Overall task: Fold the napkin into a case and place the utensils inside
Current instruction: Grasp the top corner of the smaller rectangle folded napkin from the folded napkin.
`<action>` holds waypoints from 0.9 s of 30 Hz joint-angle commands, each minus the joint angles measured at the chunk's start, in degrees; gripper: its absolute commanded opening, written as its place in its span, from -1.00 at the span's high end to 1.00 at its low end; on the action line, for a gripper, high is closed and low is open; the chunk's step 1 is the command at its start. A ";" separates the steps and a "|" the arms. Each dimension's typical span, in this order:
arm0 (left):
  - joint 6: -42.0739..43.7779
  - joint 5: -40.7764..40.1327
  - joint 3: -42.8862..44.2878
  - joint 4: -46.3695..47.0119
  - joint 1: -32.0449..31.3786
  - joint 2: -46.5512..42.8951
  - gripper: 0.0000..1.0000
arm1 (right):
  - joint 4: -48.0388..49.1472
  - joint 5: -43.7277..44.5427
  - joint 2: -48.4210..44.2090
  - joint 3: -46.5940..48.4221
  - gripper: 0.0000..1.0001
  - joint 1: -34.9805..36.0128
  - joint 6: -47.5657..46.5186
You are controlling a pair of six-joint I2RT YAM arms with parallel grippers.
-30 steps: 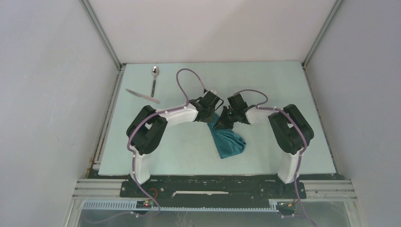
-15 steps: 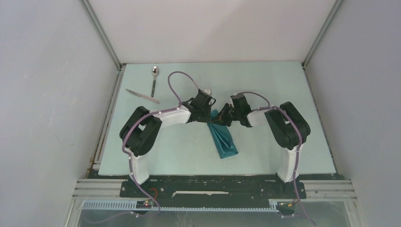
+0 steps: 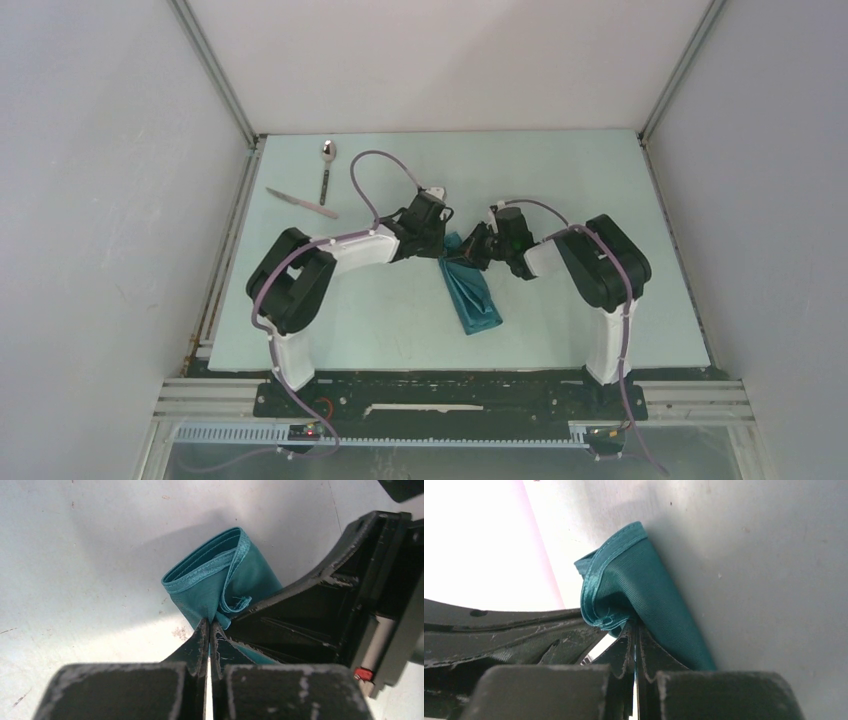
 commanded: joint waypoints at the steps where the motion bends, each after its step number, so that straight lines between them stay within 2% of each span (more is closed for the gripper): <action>1: -0.31 2.33 -1.74 4.06 0.31 -4.22 1.00 | 11.32 -1.52 4.41 0.16 1.00 -0.51 0.96; 7: -1.15 2.89 -2.51 4.25 0.55 -2.94 1.00 | 18.24 -2.34 8.13 1.72 1.00 -0.19 -0.56; 9: -1.49 3.07 -2.68 4.34 0.91 -3.11 1.00 | 20.66 -4.00 8.33 1.59 0.91 -0.22 -1.49; 12: -1.78 2.66 -3.46 4.63 1.69 -3.97 1.00 | 19.19 -6.47 6.76 1.25 0.68 -0.91 -3.55; 27: -3.10 3.95 -4.03 4.96 3.06 -4.06 1.00 | 14.32 -7.43 -1.97 -5.29 0.23 -2.52 -6.98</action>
